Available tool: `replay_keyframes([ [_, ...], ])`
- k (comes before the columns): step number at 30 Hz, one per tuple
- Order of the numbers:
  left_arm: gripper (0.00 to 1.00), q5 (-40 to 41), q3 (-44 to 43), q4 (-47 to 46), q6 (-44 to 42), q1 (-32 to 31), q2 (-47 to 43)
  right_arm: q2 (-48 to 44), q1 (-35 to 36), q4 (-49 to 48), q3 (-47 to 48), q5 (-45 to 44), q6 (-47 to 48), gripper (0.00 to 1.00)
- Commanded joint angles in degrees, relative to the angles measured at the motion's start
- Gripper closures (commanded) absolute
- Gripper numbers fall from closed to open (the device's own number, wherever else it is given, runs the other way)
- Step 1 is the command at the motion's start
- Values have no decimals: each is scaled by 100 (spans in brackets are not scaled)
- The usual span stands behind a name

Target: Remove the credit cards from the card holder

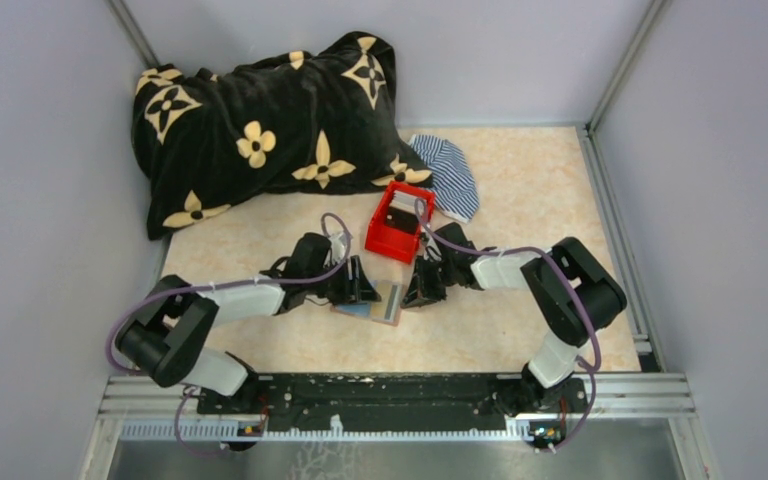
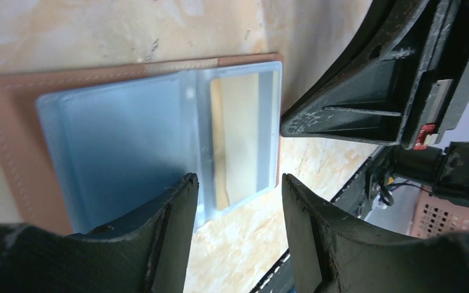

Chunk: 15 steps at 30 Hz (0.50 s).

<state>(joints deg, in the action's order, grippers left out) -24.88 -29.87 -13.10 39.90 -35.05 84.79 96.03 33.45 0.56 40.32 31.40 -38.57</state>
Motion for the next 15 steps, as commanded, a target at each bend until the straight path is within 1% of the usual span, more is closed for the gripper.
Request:
replay_keyframes([
  [1, 40, 528, -16, 1043, -377, -15, -277, 312, -32, -254, 12, -937, 298, 100],
  [4, 40, 410, 13, 978, -493, -11, -182, 287, -32, -252, 13, -929, 300, 100],
  [6, 40, 277, 68, 773, -552, -11, -5, 285, -32, -234, 28, -931, 311, 100],
  [12, 40, -206, 507, -672, -316, -20, 505, 292, -32, -229, 17, -929, 316, 100],
  [15, 41, -364, 626, -1150, -234, -20, 692, 310, -33, -239, 5, -927, 312, 100],
])
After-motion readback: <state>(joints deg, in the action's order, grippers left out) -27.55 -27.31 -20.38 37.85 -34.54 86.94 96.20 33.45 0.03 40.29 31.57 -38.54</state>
